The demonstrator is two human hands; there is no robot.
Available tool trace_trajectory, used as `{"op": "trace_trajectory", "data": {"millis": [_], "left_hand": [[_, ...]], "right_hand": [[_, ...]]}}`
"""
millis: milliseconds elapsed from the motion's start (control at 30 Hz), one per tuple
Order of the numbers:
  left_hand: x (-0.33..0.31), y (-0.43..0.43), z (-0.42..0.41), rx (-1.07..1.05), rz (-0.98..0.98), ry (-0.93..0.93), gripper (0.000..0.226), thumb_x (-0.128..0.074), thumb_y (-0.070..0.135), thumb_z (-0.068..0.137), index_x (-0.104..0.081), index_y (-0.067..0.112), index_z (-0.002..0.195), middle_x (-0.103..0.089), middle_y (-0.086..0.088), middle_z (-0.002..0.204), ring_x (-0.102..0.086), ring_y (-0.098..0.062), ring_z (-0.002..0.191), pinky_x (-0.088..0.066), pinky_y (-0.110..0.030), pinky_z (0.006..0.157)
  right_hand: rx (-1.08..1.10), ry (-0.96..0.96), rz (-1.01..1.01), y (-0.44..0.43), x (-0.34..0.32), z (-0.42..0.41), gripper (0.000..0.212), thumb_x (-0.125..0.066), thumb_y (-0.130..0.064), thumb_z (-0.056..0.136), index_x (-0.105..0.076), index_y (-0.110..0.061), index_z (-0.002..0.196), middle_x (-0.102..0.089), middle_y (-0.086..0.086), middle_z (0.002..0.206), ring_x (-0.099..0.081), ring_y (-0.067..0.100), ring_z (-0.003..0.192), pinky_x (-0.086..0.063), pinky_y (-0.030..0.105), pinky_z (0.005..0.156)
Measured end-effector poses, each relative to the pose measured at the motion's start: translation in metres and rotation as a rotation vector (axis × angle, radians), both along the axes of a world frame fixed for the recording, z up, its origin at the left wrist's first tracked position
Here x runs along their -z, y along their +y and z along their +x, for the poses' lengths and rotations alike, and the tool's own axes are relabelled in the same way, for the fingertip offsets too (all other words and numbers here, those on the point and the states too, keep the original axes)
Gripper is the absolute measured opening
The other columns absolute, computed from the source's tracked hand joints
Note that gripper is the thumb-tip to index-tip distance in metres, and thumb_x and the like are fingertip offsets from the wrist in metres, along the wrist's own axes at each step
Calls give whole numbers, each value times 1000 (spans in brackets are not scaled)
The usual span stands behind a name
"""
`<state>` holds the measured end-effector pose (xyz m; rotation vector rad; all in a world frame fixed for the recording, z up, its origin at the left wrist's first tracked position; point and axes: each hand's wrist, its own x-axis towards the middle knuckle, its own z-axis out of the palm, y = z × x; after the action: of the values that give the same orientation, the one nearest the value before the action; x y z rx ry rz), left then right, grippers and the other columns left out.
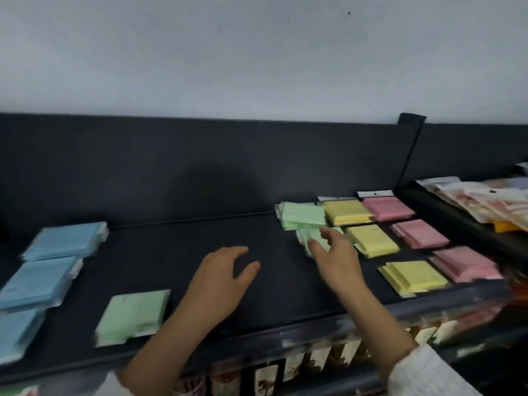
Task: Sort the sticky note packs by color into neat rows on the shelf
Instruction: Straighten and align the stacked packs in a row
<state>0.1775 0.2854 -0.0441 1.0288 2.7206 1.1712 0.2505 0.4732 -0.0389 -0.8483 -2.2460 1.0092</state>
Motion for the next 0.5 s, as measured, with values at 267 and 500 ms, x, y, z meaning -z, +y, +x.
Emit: {"op": "trace_trajectory", "data": {"millis": [267, 500], "left_hand": [[5, 127, -4, -35, -160, -181, 65, -48, 56, 86, -45, 14, 135, -50, -3, 136, -47, -21, 124, -41, -34, 101], [18, 172, -26, -99, -165, -290, 55, -50, 60, 83, -52, 24, 124, -58, 3, 127, -54, -20, 114, -46, -39, 95]], "right_hand": [[-177, -323, 136, 84, -15, -14, 37, -50, -4, 86, -49, -5, 122, -53, 16, 127, -53, 31, 113, -45, 30, 88], [-302, -513, 103, 114, -17, -26, 32, -43, -7, 93, -46, -1, 124, -53, 17, 130, -51, 30, 117, -42, 26, 85]]}}
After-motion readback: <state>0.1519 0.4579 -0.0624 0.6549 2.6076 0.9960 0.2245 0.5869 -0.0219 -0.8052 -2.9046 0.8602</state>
